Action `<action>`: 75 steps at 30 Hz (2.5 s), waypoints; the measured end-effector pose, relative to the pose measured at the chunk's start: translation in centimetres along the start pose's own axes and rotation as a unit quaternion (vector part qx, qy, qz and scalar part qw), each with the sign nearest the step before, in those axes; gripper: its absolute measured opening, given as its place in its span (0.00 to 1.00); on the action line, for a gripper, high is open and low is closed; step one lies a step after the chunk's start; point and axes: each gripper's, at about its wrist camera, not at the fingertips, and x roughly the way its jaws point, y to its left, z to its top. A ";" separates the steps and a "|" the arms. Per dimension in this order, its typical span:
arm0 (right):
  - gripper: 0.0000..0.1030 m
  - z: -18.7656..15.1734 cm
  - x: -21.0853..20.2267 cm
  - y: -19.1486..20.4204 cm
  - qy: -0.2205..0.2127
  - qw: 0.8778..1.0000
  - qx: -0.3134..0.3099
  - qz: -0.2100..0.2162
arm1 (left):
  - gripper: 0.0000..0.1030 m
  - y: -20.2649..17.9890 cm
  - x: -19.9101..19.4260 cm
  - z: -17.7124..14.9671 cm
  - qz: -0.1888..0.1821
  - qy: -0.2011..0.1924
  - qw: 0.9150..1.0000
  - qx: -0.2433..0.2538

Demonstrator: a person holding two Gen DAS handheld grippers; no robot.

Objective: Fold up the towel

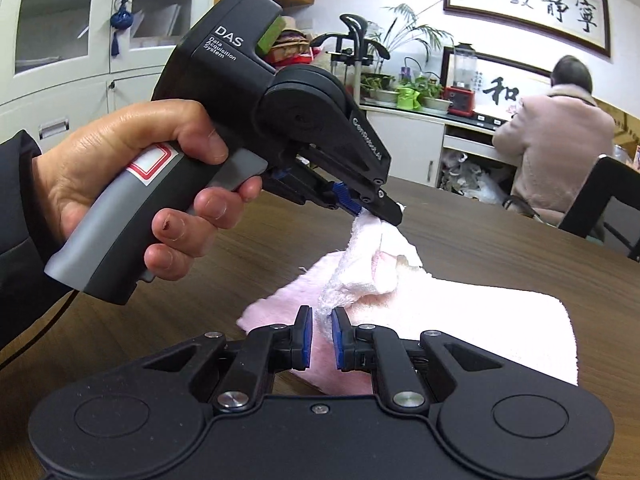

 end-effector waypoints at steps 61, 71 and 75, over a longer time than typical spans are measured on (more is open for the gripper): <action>0.99 -8.1 -15.5 -7.9 -0.048 0.981 0.146 -0.122 | 1.00 -15.8 -14.6 -23.2 0.287 -0.143 0.934 0.159; 0.99 -10.6 -21.8 -3.9 -0.073 0.980 0.129 -0.134 | 1.00 -18.8 -18.2 -27.9 0.282 -0.164 0.933 0.152; 0.99 -11.7 -23.7 -3.0 -0.084 0.978 0.128 -0.143 | 1.00 -19.7 -20.1 -29.6 0.279 -0.180 0.931 0.152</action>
